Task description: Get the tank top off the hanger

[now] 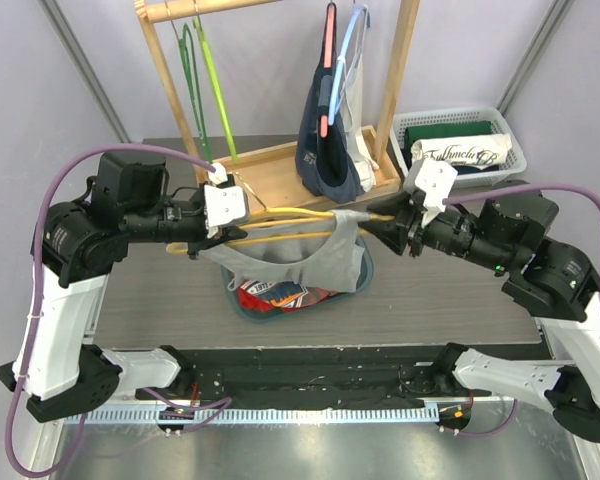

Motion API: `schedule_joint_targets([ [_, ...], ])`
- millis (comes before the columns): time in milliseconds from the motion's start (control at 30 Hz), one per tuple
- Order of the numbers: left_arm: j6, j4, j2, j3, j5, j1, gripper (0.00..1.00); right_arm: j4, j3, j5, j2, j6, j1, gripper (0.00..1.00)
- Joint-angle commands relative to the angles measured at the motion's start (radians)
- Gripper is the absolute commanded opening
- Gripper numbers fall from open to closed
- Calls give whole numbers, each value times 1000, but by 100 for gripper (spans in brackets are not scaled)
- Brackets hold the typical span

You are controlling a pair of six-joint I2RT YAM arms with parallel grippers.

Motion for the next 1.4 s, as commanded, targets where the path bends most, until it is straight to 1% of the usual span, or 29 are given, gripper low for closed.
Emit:
schedule_joint_targets([
  [0, -60, 137, -19, 20, -68, 11, 0, 275, -98, 362, -5, 69, -6, 60],
  [33, -66, 153, -20, 9, -88, 11, 0, 303, -106, 390, 2, 78, -6, 67],
  [67, -72, 185, -25, -5, -114, 11, 0, 338, -109, 453, 11, 83, -4, 72],
  [100, -77, 199, -32, -23, -146, 11, 0, 346, -106, 474, 36, 82, -6, 80],
  [167, -86, 226, -37, -37, -170, 11, 0, 357, -85, 545, 53, 82, -6, 87],
  [200, -85, 231, -42, -51, -173, 11, 0, 360, -78, 573, 57, 79, -7, 89],
  [300, -85, 245, -51, -85, -183, 11, 0, 407, -98, 625, 30, 85, -6, 90],
  [333, -91, 251, -55, -97, -199, 11, 0, 430, -115, 625, -2, 89, -6, 91],
  [467, -141, 341, -72, -175, -288, 11, 0, 443, -163, 544, -71, 146, -6, 93],
  [500, -152, 361, -75, -194, -307, 11, 0, 443, -173, 501, -85, 158, -6, 93],
  [567, -186, 413, -80, -232, -361, 11, 0, 458, -218, 450, -123, 187, -6, 93],
  [633, -204, 426, -80, -243, -372, 11, 0, 501, -271, 382, -139, 242, -6, 91],
  [767, -232, 423, -77, -241, -311, 11, 2, 542, -314, 314, -107, 310, -4, 84],
  [867, -240, 400, -80, -235, -280, 11, 3, 614, -348, 259, -67, 350, -6, 82],
  [1000, -247, 369, -94, -212, -214, 11, 4, 694, -362, 268, -18, 358, -6, 81],
  [1133, -254, 357, -109, -220, -193, 17, 5, 756, -341, 269, 31, 362, -6, 79],
  [1233, -250, 351, -121, -227, -188, 19, 6, 762, -324, 265, 53, 370, -6, 77],
  [1333, -246, 348, -130, -235, -183, 20, 6, 774, -322, 254, 62, 382, -6, 70],
  [1367, -244, 348, -137, -243, -180, 20, 6, 776, -321, 254, 65, 385, -6, 65],
])
